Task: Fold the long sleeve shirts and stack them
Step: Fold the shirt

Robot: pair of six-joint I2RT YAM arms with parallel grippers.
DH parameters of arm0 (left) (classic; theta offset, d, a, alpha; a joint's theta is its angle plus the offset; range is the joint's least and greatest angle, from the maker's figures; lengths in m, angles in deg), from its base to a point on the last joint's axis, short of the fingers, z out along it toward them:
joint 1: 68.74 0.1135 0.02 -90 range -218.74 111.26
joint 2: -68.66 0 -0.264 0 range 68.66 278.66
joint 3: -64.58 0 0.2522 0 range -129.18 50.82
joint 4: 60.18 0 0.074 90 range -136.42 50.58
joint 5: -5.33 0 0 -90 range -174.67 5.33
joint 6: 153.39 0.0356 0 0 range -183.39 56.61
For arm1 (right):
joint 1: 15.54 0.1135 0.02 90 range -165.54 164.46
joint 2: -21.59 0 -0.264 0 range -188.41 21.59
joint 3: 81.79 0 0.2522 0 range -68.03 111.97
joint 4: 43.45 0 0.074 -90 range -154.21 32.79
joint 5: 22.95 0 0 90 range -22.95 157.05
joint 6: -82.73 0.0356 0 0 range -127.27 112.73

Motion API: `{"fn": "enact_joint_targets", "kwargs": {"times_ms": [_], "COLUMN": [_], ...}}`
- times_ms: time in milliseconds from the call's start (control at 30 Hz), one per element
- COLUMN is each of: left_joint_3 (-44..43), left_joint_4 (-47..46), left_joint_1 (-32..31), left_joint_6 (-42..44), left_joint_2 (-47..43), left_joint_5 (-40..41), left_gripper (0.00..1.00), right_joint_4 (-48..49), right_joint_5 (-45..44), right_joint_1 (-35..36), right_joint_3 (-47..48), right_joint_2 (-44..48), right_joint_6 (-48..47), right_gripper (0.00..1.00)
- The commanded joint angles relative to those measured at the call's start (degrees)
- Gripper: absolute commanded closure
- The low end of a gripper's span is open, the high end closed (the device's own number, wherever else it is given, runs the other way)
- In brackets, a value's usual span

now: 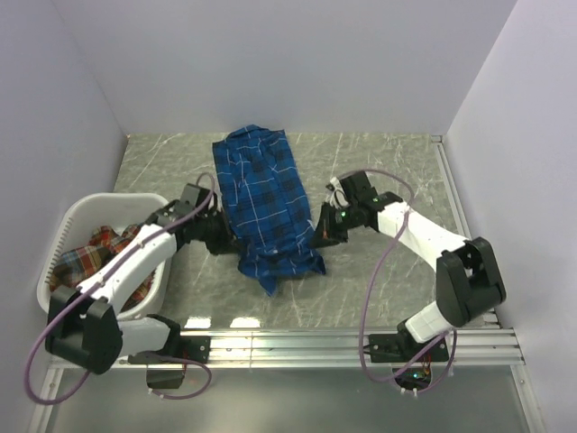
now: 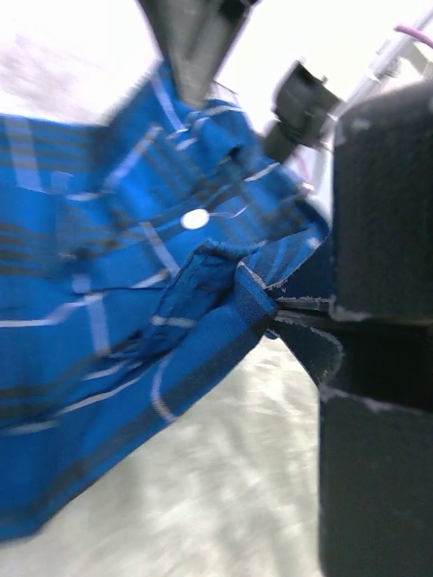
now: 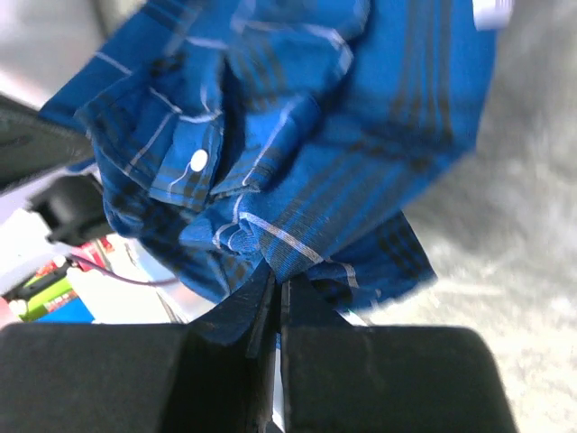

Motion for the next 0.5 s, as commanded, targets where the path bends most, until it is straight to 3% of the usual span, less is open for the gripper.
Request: {"fn": "enact_joint_targets", "kwargs": {"times_ms": [0, 467], "left_joint_3": [-5.4, -17.4], "left_joint_4": [-2.2, -9.3], "left_joint_1": [4.1, 14.3], "left_joint_6": [3.2, 3.6], "left_joint_2": [3.3, 19.6], "left_joint_5": [2.0, 0.4], "left_gripper": [0.99, 0.98], "right_joint_4": [-1.7, 3.9], "right_joint_5": [0.9, 3.8], "right_joint_1": [-1.2, -5.3], "right_joint_3": [6.1, 23.4], "right_joint_2": [-3.9, -18.6], "right_joint_6": [-0.9, 5.7], "right_gripper": [1.0, 0.99]}}
